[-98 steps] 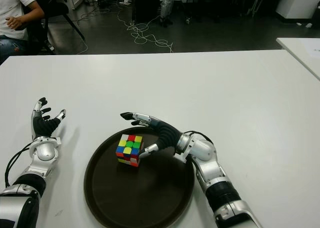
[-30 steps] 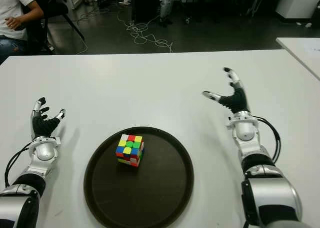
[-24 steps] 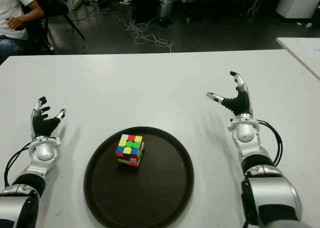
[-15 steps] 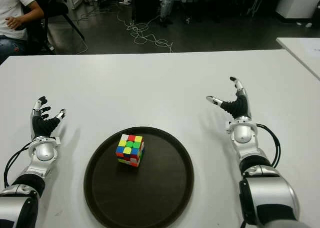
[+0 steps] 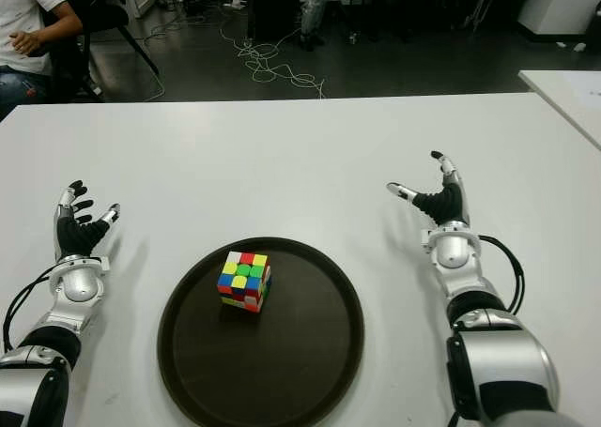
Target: Pick up the Rubik's Cube and put it in the plate
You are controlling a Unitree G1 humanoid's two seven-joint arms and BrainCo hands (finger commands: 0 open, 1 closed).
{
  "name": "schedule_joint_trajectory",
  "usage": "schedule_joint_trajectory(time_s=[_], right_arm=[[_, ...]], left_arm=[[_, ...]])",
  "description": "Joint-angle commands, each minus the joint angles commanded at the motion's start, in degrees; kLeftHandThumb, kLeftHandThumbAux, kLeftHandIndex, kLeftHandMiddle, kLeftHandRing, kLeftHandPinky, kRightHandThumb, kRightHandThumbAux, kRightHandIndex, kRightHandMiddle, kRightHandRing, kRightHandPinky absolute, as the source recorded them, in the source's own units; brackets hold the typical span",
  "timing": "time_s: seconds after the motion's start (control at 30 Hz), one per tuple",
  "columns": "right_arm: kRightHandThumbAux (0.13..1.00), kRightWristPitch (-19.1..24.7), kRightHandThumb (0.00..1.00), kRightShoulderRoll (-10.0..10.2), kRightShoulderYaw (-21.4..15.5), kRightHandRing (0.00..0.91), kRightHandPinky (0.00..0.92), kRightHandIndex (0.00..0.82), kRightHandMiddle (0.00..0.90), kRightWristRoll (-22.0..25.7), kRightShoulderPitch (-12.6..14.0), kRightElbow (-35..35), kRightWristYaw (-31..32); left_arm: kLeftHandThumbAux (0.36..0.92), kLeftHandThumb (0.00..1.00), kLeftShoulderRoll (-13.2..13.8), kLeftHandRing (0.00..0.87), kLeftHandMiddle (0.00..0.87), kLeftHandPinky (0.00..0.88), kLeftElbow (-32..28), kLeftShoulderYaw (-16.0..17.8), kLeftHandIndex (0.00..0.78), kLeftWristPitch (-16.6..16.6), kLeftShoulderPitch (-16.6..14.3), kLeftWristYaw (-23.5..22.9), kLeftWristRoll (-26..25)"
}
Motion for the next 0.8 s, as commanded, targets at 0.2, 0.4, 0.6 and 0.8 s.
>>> schedule_joint_trajectory(time_s=[0.2, 0.4, 0.6, 0.8], right_arm=[[0.697, 1.9, 0.000, 0.0, -0.5, 0.022, 0.017, 0.059, 0.040, 0.1, -0.5, 0.2, 1.1], [0.679, 2.9, 0.000, -0.1, -0.7, 0.026, 0.026, 0.064, 0.049, 0.0, -0.7, 0.2, 1.5], [0.678, 3.4, 0.000, 0.0, -1.0, 0.031, 0.019, 0.074, 0.058, 0.2, -0.8, 0.1, 1.9], [0.659, 3.9, 0.000, 0.1, -1.2, 0.019, 0.003, 0.079, 0.051, 0.4, -1.0, 0.0, 2.1]], left_arm=[[0.766, 0.045, 0.1, 0.200, 0.164, 0.259, 0.3, -0.1, 0.126, -0.1, -0.1, 0.2, 0.3], [0.785, 0.034, 0.0, 0.200, 0.160, 0.262, 0.5, 0.0, 0.122, -0.1, -0.2, 0.3, 0.2], [0.779, 0.047, 0.0, 0.192, 0.157, 0.240, 0.5, 0.3, 0.126, -0.4, -0.2, -0.4, -0.3], [0.769, 0.032, -0.1, 0.183, 0.155, 0.215, 0.4, 0.4, 0.119, -0.3, -0.3, -0.9, -0.6]])
